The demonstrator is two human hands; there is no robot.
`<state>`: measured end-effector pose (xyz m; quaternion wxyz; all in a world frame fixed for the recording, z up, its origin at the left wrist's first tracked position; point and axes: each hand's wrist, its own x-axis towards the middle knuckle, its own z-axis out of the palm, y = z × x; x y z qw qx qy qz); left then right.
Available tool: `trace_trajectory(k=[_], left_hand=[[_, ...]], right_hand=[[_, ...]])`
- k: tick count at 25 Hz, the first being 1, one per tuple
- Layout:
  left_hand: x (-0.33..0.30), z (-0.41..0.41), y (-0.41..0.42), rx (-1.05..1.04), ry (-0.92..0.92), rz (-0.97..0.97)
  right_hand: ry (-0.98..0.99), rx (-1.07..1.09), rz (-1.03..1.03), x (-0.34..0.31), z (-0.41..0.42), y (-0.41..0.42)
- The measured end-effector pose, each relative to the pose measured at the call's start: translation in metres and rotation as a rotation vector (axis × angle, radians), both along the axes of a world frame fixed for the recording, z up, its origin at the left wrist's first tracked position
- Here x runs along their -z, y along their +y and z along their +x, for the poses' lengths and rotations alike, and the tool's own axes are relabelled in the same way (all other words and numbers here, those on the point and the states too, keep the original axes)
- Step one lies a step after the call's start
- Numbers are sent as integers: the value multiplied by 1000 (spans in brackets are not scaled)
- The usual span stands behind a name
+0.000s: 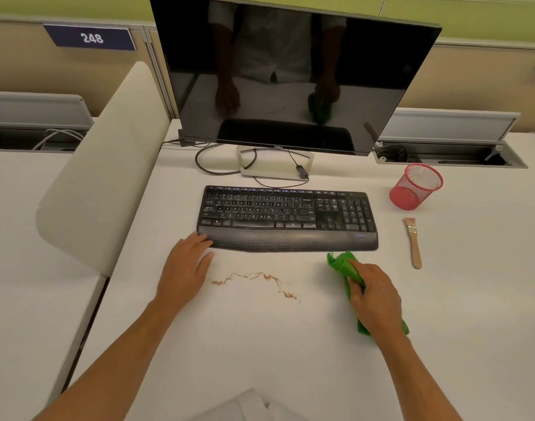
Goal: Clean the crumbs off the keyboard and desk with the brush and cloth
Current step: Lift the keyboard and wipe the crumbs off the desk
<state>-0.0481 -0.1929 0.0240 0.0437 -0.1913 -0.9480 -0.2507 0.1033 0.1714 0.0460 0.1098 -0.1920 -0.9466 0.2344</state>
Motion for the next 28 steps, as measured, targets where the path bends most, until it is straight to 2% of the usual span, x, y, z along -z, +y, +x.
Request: trace_trajectory(k=[4, 7, 11, 14, 18, 21, 23, 25, 28], left_hand=[[10, 34, -33, -82, 5, -55], [13, 58, -44, -137, -15, -61], [15, 89, -46, -173, -60, -43], [18, 96, -48, -179, -71, -61], [17, 97, -46, -188, -86, -76], [16, 99, -46, -190, -77, -86], [17, 99, -46, -196, -70, -84], [17, 99, -45, -205, -61, -70], [18, 99, -45, -207, -40, -64]], right_hand=[[-92, 19, 193, 15, 3, -6], [-142, 64, 100, 15, 1, -22], [-103, -50, 118, 17, -2, -55], [-109, -69, 44, 16, -7, -80], [-144, -266, -90, 15, -13, -99], [-88, -154, -85, 6, -31, -76], [-140, -86, -16, 6, -39, -61], [-183, -159, 51, 8, -39, -67], [-218, -393, 55, 10, -34, -84]])
